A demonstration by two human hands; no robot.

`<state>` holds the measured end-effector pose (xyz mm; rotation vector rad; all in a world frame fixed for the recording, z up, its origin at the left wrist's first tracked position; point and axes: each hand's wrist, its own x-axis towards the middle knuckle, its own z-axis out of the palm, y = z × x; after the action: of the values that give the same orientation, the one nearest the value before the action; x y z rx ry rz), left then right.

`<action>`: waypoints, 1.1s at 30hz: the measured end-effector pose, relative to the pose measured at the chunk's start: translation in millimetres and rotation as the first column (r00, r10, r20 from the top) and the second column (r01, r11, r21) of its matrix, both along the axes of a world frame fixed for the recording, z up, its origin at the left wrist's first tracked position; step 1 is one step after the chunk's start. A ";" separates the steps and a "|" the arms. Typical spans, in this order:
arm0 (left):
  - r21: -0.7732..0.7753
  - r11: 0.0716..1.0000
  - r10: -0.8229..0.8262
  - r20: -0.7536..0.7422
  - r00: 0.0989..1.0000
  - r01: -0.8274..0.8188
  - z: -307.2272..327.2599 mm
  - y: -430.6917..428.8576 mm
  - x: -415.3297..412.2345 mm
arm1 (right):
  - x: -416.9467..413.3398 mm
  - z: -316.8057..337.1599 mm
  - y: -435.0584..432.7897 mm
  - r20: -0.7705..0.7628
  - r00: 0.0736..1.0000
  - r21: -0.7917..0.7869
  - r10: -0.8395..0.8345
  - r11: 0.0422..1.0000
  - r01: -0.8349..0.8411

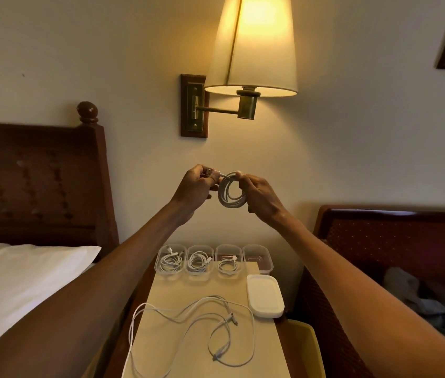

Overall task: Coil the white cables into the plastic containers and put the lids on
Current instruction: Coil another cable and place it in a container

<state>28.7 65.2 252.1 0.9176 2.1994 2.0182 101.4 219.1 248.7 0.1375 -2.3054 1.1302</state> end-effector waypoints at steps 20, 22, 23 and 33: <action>-0.076 0.997 -0.009 0.092 0.996 0.016 -79.4 3.3 -25.5 | -21.1 -85.6 46.1 0.310 0.947 -0.304 0.085 0.953 0.014; -0.130 0.990 0.055 0.044 0.998 -0.049 -97.9 2.8 -37.0 | -30.2 -101.6 53.0 0.333 0.940 -0.355 0.068 0.933 0.058; -0.166 0.984 0.074 0.017 0.997 -0.070 -108.2 2.9 -43.3 | -35.4 -110.2 55.6 0.347 0.935 -0.385 0.067 0.920 0.077; -0.489 0.859 0.128 -0.079 0.989 -0.150 -225.5 30.0 -111.3 | -110.6 -211.6 82.4 0.555 0.832 -0.470 0.018 0.832 0.295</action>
<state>-82.6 95.1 26.5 0.7564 2.6810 1.3545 -9.2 301.6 37.1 -0.6495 -2.2729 1.8726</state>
